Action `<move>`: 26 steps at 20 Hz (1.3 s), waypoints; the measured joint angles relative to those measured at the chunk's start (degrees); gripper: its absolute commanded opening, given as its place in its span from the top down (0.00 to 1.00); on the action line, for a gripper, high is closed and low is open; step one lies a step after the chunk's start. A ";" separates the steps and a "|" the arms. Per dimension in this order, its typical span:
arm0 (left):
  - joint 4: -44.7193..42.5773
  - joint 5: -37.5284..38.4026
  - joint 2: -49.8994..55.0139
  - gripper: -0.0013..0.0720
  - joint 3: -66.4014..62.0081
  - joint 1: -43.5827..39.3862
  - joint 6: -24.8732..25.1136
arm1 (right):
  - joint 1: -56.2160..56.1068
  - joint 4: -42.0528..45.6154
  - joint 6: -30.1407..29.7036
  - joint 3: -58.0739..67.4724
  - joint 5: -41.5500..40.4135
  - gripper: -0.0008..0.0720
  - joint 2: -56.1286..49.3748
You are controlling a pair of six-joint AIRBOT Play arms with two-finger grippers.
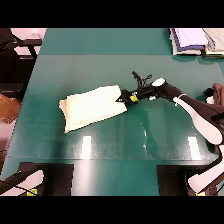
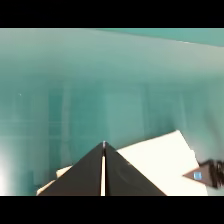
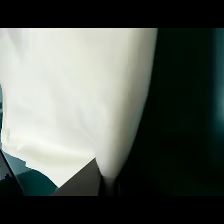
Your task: Fold the shirts.
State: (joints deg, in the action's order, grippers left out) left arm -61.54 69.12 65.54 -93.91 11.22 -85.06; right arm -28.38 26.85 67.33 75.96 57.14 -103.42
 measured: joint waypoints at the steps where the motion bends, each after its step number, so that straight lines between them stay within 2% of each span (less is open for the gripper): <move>1: 0.09 0.15 0.00 0.95 0.00 -0.68 0.00 | 0.57 1.38 0.37 1.51 0.00 0.96 0.70; 6: 0.20 -0.63 0.00 0.95 0.00 -10.10 0.04 | 10.14 12.81 5.99 5.42 0.13 0.96 10.51; 12: 0.26 -7.98 0.00 0.95 0.00 -23.37 0.22 | 32.96 27.54 12.35 6.25 2.73 0.96 25.31; 19: 0.28 -13.55 0.02 0.95 0.00 -29.03 0.07 | 59.25 31.28 13.86 6.40 3.72 0.96 31.21; 26: 0.28 -14.40 0.79 0.95 0.00 -29.66 0.00 | 66.58 31.15 14.16 7.91 0.44 0.96 31.32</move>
State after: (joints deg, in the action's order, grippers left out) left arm -61.25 54.72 66.32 -93.91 -18.44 -85.06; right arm 38.20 58.00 81.49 83.88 57.58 -72.10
